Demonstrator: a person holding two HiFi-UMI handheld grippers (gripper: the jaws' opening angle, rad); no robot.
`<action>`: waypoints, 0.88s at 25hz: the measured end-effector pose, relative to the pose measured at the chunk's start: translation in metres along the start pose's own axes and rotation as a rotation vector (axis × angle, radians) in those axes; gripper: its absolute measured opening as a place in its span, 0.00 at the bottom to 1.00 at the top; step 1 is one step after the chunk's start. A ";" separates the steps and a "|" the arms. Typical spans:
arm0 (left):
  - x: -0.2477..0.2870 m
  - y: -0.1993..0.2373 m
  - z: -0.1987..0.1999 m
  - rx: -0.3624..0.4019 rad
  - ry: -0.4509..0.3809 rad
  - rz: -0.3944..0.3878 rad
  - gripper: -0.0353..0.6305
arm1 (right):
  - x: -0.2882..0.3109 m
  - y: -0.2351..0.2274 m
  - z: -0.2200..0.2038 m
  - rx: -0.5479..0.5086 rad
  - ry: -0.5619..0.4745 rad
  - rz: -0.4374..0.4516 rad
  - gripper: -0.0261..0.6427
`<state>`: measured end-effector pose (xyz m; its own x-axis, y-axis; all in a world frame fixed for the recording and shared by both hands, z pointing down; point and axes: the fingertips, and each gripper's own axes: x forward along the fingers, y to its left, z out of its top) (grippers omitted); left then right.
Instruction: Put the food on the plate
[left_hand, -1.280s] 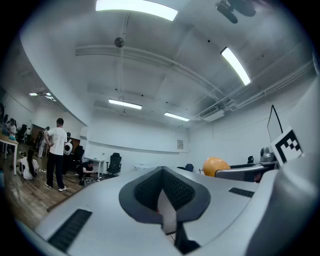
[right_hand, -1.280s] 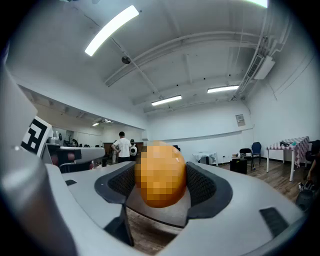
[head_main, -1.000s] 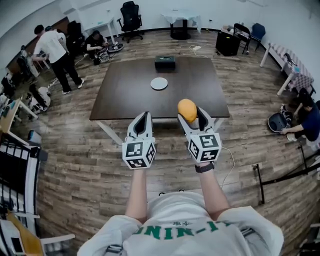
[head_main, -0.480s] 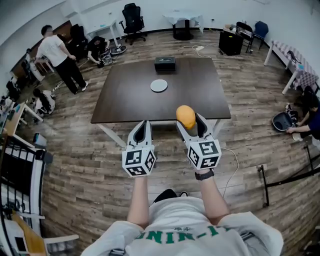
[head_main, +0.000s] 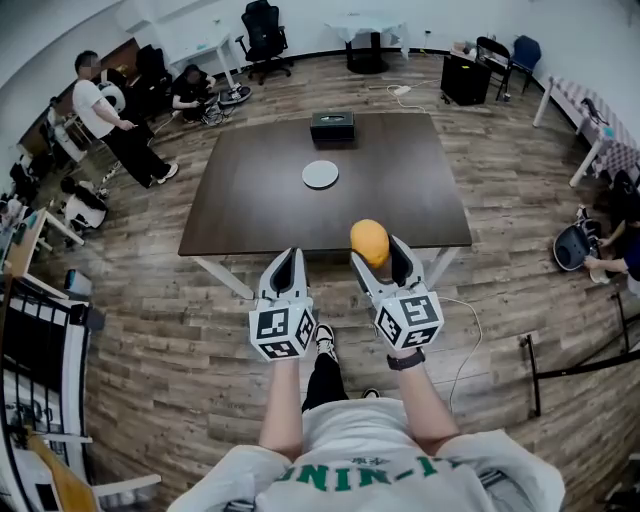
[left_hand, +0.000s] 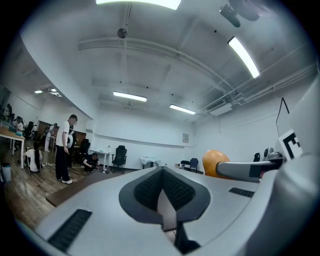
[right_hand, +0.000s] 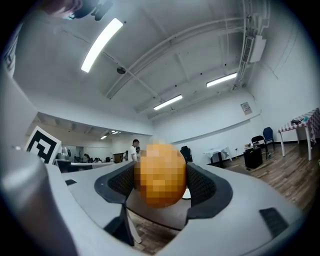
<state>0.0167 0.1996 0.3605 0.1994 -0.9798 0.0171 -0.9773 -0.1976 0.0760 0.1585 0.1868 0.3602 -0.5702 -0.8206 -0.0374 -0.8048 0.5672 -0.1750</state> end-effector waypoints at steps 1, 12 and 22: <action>0.013 0.009 0.001 0.002 -0.009 0.001 0.07 | 0.014 -0.005 -0.001 -0.007 0.002 -0.011 0.52; 0.174 0.123 0.048 0.021 -0.086 -0.018 0.07 | 0.206 -0.036 0.027 -0.118 -0.006 -0.045 0.52; 0.303 0.211 0.077 0.094 -0.108 -0.042 0.07 | 0.361 -0.054 0.036 -0.129 -0.022 -0.033 0.52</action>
<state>-0.1347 -0.1416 0.3054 0.2367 -0.9672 -0.0924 -0.9716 -0.2360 -0.0192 0.0019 -0.1426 0.3208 -0.5408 -0.8393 -0.0557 -0.8381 0.5433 -0.0485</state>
